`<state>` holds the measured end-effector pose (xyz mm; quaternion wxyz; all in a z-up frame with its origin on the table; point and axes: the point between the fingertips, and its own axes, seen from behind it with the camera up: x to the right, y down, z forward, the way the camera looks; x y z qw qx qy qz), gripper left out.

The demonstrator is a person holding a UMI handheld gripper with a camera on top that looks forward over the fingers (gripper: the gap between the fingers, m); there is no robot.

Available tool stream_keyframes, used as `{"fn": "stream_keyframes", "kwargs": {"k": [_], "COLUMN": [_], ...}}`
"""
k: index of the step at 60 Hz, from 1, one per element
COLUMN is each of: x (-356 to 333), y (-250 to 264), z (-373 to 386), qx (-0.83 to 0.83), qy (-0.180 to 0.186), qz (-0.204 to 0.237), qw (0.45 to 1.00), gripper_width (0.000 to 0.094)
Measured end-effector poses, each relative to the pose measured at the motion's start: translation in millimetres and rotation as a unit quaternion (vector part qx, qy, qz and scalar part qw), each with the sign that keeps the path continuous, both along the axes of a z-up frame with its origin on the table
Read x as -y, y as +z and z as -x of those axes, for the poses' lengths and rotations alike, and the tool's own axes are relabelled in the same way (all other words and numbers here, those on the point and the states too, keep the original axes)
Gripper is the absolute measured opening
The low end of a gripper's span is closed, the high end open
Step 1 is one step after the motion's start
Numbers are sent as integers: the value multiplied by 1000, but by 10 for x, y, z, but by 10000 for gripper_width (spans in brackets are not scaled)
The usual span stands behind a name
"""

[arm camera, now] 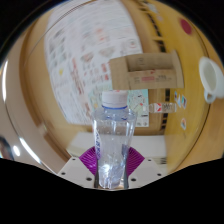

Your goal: Pour water

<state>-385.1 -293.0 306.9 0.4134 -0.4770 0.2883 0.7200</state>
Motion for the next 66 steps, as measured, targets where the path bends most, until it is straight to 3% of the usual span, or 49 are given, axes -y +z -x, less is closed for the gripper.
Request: {"fn": "stream_keyframes", "kwargs": {"k": [9,18,24,34,41,50,56,66], "x": [-456,-734,-854,-846,-868,-944,-1060,-1304], "y": [-311,-882,-1144,-1092,-818,-213,80,365], "z": [-482,-663,-718,-707,-705,-768,-1097,-1882], "qx": [-216,-298,-305,-284,-198,32,193,433], "qy": [0,-14,-15,4,9,-21,-71,-205], "qz": [61,127,144,152,122,26,-36,-84], "qw": [974,946,941,947,973,999,978,874], "gripper_width": [322,323,321,319,322,323,322,321]}}
